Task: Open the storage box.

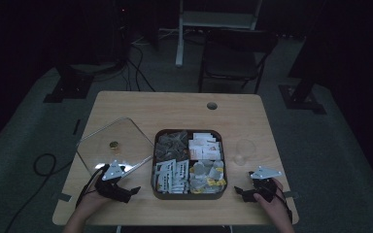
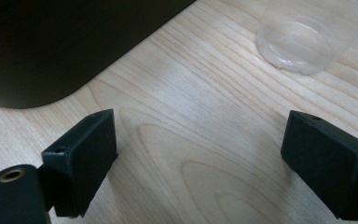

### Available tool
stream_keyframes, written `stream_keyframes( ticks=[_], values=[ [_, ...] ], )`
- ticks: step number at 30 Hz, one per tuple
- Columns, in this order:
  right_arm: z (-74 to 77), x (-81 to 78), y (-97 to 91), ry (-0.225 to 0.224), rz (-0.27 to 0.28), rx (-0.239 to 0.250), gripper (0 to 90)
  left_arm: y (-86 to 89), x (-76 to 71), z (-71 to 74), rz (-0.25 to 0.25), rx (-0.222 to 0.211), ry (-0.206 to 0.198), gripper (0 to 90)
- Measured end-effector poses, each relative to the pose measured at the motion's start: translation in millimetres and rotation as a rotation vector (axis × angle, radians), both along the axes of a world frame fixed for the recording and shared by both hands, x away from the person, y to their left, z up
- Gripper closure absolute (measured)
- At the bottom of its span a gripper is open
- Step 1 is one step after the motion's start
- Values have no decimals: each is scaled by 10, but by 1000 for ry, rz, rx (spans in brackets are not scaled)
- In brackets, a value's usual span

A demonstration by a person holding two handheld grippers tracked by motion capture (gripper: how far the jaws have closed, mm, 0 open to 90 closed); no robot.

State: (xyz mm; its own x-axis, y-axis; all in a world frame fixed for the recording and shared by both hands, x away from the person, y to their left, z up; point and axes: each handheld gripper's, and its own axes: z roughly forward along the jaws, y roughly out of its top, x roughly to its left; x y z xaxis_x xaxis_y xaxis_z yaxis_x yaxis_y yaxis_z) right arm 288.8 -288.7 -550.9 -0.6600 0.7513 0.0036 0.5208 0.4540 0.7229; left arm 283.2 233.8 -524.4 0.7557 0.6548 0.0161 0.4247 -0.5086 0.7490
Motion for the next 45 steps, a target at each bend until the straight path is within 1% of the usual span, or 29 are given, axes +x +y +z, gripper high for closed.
stream_keyframes(
  ticks=[1,3,6,7,10,14,15,18,19,21,22,25,27,29,32,34,39,45],
  values=[
    [0,0,0,0,0,0,100,-11,-13,-2,-4,4,-3,5],
    [0,0,0,0,0,0,100,-26,-38,5,-19,-10,3,5],
    [0,0,0,0,0,0,100,-62,-77,13,-40,-19,7,5],
    [0,0,0,0,0,0,100,-76,-88,9,-43,-21,2,5],
    [0,0,0,0,0,0,100,-121,-114,-25,-58,-3,2,5],
    [0,0,0,0,0,0,100,-186,-158,-64,-89,8,8,5],
    [0,0,0,0,0,0,100,-195,-160,-73,-90,6,10,5],
    [0,0,0,0,0,0,100,-223,-162,-110,-96,4,35,5],
    [0,0,0,0,0,0,100,-231,-163,-121,-98,17,36,5],
    [0,0,0,0,0,0,100,-243,-158,-146,-98,19,42,5],
    [0,0,0,0,1,0,100,-247,-154,-151,-95,29,36,5],
    [0,0,0,0,0,0,100,-251,-133,-169,-82,34,39,5],
    [0,0,0,0,0,0,100,-263,-116,-197,-87,41,53,5],
    [0,0,0,0,1,0,100,-278,-104,-222,-80,67,55,5],
    [0,0,0,0,0,0,100,-273,-93,-221,-76,67,52,5],
    [0,0,-1,0,1,-1,100,-268,-84,-227,-70,78,58,5],
    [1,0,0,1,0,-1,100,-265,-78,-227,-67,80,64,5],
    [1,0,-1,1,1,-2,100,-272,-73,-228,-42,77,64,5]
  ],
)
